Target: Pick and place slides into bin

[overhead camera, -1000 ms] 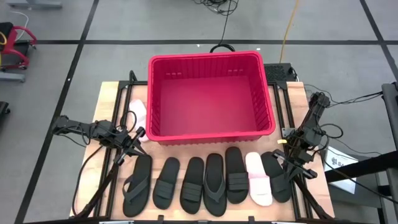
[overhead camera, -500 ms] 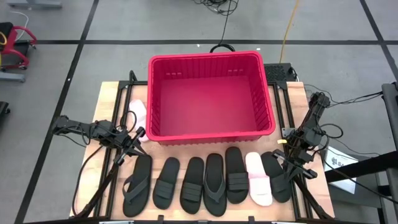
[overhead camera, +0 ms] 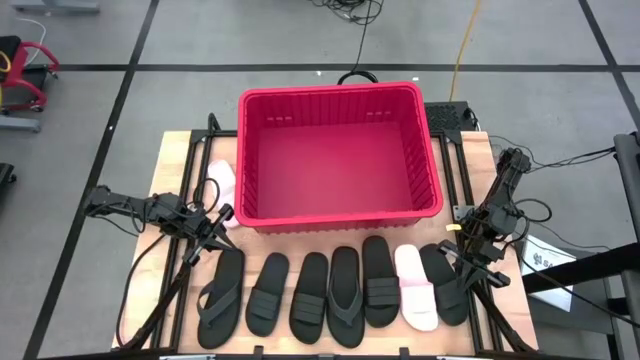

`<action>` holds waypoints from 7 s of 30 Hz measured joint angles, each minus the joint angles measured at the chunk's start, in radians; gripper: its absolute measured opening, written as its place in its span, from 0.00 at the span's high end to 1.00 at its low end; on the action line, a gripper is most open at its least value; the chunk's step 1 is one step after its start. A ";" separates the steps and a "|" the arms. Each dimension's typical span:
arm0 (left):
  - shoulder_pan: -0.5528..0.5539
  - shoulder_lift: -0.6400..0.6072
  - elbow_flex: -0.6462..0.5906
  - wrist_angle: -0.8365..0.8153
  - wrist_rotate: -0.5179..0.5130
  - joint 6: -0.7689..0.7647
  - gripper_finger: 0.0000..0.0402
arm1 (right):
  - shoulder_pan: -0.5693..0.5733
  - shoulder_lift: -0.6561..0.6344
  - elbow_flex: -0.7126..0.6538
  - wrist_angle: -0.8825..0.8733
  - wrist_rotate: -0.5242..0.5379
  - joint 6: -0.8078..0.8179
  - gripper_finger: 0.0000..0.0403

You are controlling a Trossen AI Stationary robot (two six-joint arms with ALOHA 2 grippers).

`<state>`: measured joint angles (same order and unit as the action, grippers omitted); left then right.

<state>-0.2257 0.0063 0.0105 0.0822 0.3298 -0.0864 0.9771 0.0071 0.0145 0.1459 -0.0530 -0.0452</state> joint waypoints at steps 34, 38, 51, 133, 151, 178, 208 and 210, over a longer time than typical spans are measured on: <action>0.000 0.000 0.000 0.000 0.000 0.000 0.94 | 0.000 0.000 0.000 0.016 0.000 0.000 1.00; 0.000 0.000 0.000 0.000 0.000 0.000 0.94 | 0.000 0.000 0.000 0.060 0.000 0.006 1.00; 0.000 0.000 0.000 0.000 0.000 0.000 0.94 | 0.000 0.005 0.026 0.314 0.378 -0.247 1.00; 0.000 0.487 0.794 -0.584 -0.385 0.137 0.94 | 0.000 0.554 0.730 0.574 1.474 -0.911 1.00; 0.000 0.577 0.901 -0.585 -0.385 0.156 0.94 | 0.000 0.569 0.730 0.098 0.987 -0.362 1.00; 0.000 0.578 0.901 -0.412 -0.375 0.106 0.94 | -0.059 0.613 0.730 0.050 0.762 -0.273 1.00; 0.000 0.590 0.900 -0.415 -0.393 0.135 0.94 | -0.376 0.832 1.086 -0.689 0.262 0.438 1.00; 0.000 0.591 0.900 -0.416 -0.393 0.135 0.94 | -0.376 0.832 1.086 -0.741 0.244 0.517 1.00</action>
<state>-0.2256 0.5974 0.9108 -0.3337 -0.0628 0.0484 0.6010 0.8394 1.1004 -0.5951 0.1912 0.4713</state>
